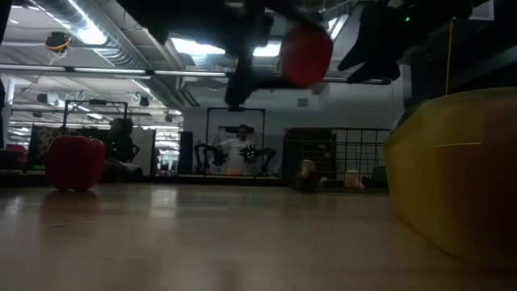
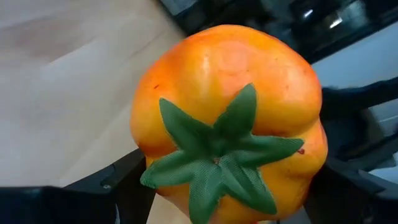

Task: Sort produce into baskets
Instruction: Put the yellow tomato into the yellow bin

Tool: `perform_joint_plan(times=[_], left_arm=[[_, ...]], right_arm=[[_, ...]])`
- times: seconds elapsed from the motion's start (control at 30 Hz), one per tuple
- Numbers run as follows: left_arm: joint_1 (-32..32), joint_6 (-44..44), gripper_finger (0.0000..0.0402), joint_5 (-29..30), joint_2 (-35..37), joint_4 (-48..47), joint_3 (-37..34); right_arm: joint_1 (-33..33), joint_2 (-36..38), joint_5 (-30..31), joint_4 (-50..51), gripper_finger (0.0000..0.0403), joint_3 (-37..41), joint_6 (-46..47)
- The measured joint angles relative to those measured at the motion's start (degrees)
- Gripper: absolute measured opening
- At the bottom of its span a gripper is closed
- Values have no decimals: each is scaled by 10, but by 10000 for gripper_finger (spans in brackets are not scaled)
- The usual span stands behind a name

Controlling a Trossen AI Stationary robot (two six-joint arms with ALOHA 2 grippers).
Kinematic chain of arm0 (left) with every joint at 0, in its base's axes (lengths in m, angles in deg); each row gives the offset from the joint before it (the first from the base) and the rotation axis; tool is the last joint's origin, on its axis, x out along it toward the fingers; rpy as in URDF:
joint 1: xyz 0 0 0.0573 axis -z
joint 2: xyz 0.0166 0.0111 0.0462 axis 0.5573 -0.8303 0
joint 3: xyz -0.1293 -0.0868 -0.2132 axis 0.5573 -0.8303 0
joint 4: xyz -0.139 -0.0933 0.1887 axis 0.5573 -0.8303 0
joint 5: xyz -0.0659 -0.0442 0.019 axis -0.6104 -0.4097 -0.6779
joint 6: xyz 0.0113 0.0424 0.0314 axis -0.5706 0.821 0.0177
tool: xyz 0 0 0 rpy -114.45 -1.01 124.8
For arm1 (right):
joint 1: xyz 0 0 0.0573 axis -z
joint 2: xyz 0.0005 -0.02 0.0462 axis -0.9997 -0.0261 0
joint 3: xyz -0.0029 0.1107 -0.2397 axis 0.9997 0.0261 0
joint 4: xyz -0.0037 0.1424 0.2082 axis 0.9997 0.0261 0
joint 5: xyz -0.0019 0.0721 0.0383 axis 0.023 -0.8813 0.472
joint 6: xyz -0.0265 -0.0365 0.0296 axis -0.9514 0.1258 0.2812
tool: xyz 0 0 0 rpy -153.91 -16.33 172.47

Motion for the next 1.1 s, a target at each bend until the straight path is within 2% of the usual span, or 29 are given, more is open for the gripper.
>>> perform_joint_plan(times=[0.17, 0.3, 0.53, 0.73, 0.97, 1.1], left_arm=[[52, 17, 316, 73, -10, 68, 9], [92, 40, 316, 105, -52, 67, 55], [128, 80, 316, 106, -162, 65, 183], [140, 70, 316, 66, -245, 58, 276], [148, -43, 317, 49, -289, -25, 305], [146, -57, 328, 41, -290, -42, 306]], right_arm=[[0, 30, -21, 0, 269, 0, 0], [0, 34, -21, 2, 269, 0, 0], [1, 35, -21, 2, 269, 0, 0], [1, 34, -21, 2, 269, 0, 0], [1, 34, -20, 2, 269, 0, 0], [1, 34, -20, 2, 269, 0, 0]])
